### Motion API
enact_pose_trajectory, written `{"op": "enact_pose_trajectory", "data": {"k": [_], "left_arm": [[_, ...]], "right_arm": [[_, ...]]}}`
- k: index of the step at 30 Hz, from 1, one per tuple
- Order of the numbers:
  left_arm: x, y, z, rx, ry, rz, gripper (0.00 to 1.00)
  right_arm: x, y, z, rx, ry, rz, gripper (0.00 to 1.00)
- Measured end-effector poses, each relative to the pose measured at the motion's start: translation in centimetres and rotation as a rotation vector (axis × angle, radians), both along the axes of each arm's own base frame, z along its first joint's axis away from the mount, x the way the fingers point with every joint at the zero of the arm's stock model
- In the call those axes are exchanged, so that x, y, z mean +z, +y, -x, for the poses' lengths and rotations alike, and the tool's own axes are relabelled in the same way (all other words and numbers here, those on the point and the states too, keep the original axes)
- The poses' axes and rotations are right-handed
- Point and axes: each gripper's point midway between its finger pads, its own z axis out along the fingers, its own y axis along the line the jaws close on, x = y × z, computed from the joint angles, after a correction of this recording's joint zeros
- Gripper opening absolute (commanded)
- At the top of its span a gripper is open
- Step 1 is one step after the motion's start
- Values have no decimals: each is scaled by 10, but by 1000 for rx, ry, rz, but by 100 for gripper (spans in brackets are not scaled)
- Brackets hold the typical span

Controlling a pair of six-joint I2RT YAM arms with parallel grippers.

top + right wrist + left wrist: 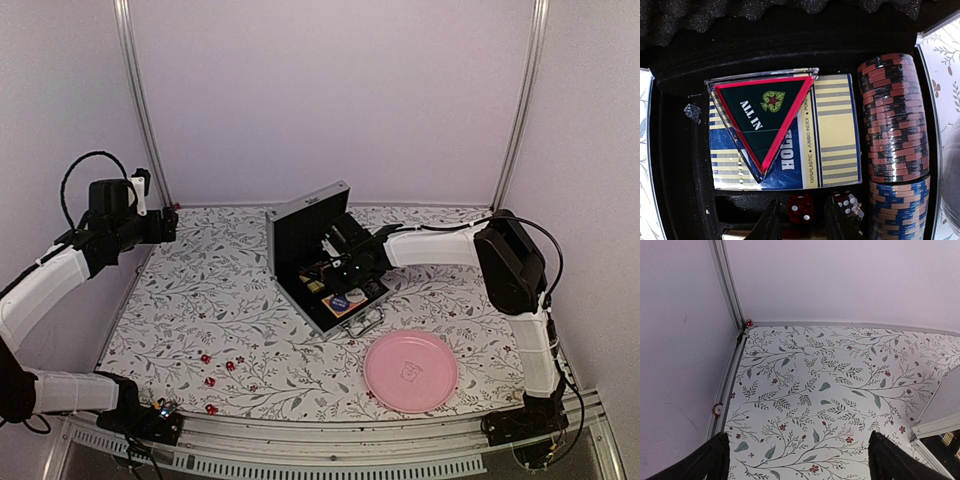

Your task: Pack up texas hold em set

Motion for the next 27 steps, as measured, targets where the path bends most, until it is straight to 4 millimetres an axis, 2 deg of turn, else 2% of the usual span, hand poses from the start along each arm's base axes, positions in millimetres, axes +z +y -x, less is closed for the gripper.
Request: {"op": "enact_pose_trajectory", "data": {"k": [6, 10, 19, 27], "left_arm": [[0, 0, 0, 0, 0, 0, 96], [0, 0, 0, 0, 0, 0, 96], [0, 0, 0, 0, 0, 0, 96], [0, 0, 0, 0, 0, 0, 96]], "right_arm": [[1, 3, 2, 10, 11, -14, 33], [6, 7, 4, 22, 22, -37, 37], [51, 15, -2, 29, -39, -109, 50], [48, 6, -6, 14, -70, -52, 61]]}}
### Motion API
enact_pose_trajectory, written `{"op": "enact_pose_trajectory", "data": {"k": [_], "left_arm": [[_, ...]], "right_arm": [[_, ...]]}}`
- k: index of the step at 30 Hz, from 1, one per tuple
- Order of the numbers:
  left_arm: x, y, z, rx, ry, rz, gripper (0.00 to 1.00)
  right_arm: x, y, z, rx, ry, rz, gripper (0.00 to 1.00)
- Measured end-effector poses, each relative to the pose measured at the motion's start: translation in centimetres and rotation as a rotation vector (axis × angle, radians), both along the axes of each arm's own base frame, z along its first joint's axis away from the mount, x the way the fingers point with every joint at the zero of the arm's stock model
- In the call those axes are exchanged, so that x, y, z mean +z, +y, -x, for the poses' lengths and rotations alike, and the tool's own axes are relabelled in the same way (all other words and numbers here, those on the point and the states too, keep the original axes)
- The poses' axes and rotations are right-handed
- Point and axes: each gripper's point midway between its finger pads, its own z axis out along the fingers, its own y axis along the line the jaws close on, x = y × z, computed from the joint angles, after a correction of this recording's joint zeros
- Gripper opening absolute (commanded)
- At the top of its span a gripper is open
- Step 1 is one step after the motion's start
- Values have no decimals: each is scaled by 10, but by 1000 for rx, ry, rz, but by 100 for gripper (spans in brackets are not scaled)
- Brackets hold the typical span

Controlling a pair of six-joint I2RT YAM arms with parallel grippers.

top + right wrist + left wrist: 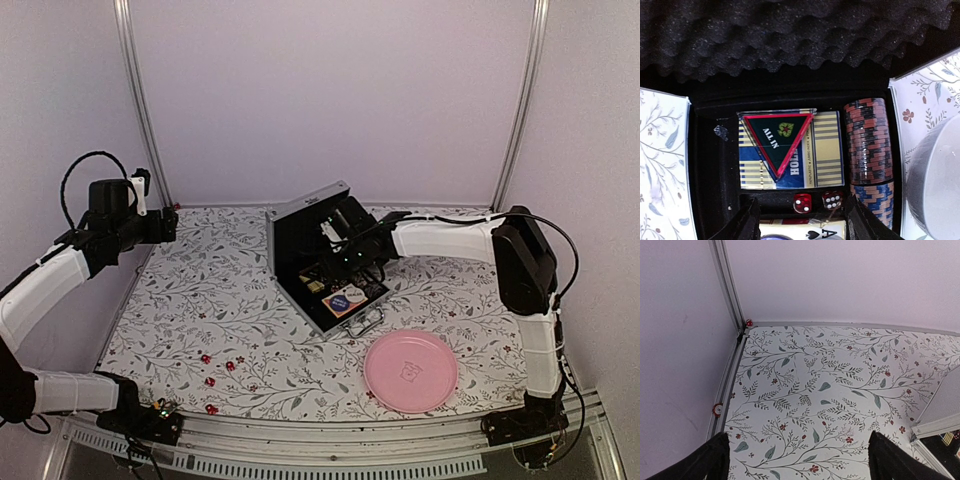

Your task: Pack up texas hold em set

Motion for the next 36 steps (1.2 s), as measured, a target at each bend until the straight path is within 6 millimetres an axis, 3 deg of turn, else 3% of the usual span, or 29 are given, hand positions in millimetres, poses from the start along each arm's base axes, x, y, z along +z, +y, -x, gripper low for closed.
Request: {"op": "enact_pose_trajectory", "data": {"k": [9, 36], "left_arm": [[0, 0, 0, 0, 0, 0, 96], [-2, 0, -1, 0, 6, -1, 96]], "right_arm": [[-27, -20, -5, -13, -22, 145, 74], [-36, -31, -15, 2, -82, 272, 89]]}}
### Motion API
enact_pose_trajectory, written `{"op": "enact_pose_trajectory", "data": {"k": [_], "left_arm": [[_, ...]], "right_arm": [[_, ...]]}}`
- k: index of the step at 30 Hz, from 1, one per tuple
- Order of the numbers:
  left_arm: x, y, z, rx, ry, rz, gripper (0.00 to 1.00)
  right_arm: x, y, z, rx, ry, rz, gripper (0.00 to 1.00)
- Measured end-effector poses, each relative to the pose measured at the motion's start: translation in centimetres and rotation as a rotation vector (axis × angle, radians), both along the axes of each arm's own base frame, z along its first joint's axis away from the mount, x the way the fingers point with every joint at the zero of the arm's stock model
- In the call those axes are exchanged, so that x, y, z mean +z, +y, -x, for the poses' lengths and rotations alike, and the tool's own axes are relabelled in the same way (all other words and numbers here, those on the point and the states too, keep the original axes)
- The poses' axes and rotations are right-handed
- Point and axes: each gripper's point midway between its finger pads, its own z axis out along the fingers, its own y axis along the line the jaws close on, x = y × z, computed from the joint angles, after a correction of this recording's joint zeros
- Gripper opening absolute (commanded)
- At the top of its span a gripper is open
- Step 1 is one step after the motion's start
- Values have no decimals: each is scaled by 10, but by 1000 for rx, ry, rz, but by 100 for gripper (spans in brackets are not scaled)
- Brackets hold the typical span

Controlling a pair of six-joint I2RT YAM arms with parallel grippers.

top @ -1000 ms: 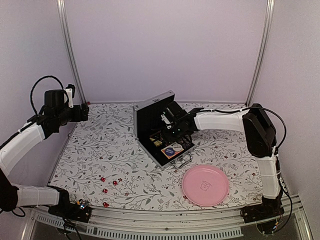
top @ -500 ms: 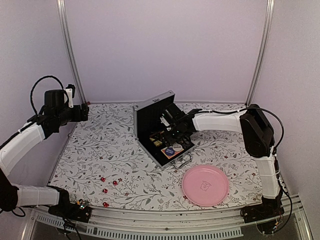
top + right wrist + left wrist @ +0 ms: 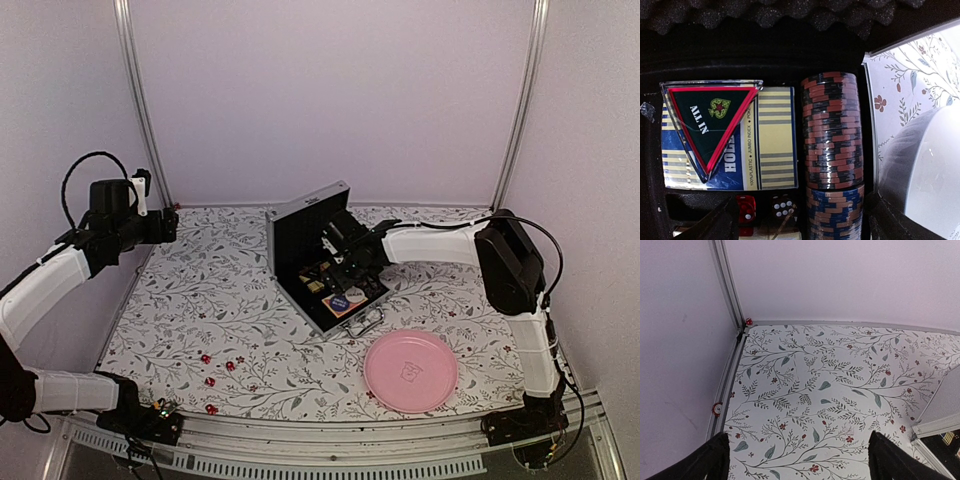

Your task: Pack up texas hold em set

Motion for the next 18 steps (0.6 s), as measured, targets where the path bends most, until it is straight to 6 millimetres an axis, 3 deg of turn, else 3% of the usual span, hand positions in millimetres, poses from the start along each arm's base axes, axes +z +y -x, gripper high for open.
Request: {"op": "enact_pose_trajectory", "data": {"k": [6, 9, 18], "left_arm": [[0, 0, 0, 0, 0, 0, 96], [0, 0, 0, 0, 0, 0, 96], [0, 0, 0, 0, 0, 0, 96]], "right_arm": [[1, 2, 0, 5, -4, 5, 91], [1, 3, 0, 8, -4, 6, 98], [-3, 5, 3, 23, 10, 11, 100]]}}
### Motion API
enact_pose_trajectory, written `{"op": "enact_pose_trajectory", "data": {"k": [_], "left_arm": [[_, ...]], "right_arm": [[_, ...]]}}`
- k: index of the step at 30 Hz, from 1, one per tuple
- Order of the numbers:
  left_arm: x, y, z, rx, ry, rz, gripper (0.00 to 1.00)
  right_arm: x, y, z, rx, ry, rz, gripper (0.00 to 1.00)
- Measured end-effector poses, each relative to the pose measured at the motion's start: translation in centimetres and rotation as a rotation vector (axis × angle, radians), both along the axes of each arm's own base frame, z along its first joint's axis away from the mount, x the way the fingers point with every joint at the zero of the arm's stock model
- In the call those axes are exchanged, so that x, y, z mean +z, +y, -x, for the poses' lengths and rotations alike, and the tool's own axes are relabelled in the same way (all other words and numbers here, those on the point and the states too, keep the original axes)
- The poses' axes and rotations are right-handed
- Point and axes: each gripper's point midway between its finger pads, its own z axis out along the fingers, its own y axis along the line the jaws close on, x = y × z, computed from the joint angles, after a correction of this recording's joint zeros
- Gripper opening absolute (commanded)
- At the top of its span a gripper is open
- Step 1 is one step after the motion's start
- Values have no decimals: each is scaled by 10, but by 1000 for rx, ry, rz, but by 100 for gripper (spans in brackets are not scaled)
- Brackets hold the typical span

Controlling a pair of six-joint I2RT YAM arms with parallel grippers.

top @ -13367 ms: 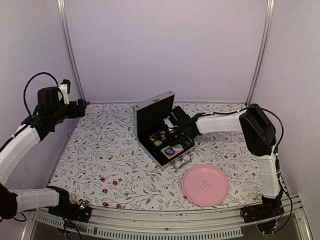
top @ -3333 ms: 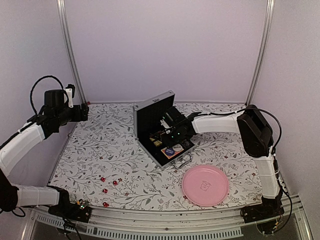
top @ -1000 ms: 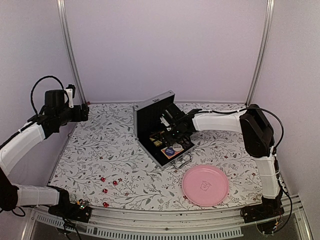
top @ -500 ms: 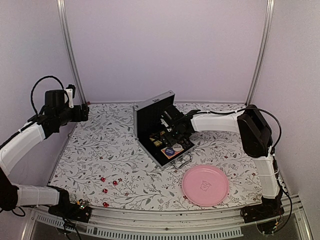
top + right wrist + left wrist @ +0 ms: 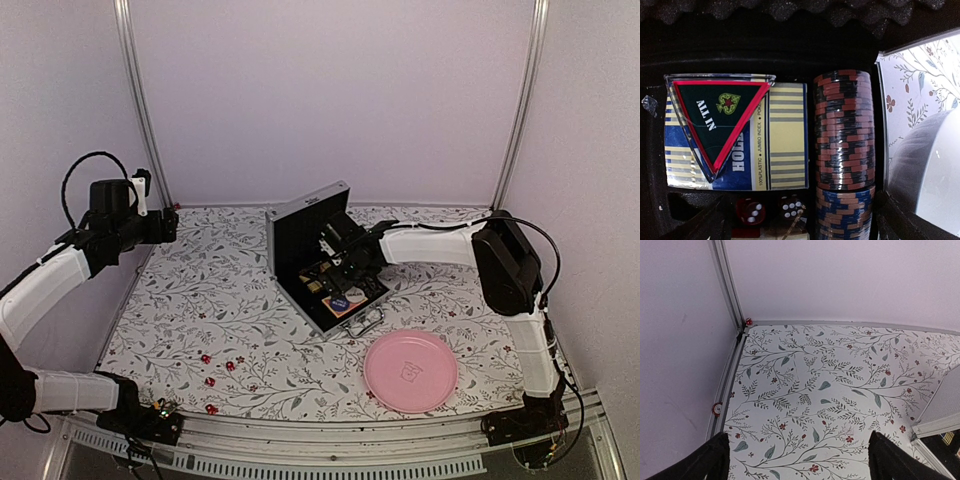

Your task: Pack up texas hold em set

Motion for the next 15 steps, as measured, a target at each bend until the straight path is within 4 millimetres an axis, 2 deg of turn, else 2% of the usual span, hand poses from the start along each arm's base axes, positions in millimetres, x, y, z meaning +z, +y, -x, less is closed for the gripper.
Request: {"op": "enact_pose_trajectory", "data": {"k": [15], "left_arm": [[0, -1, 0, -4, 0, 2, 96]], "right_arm": [[-4, -1, 1, -1, 13, 15, 100]]}}
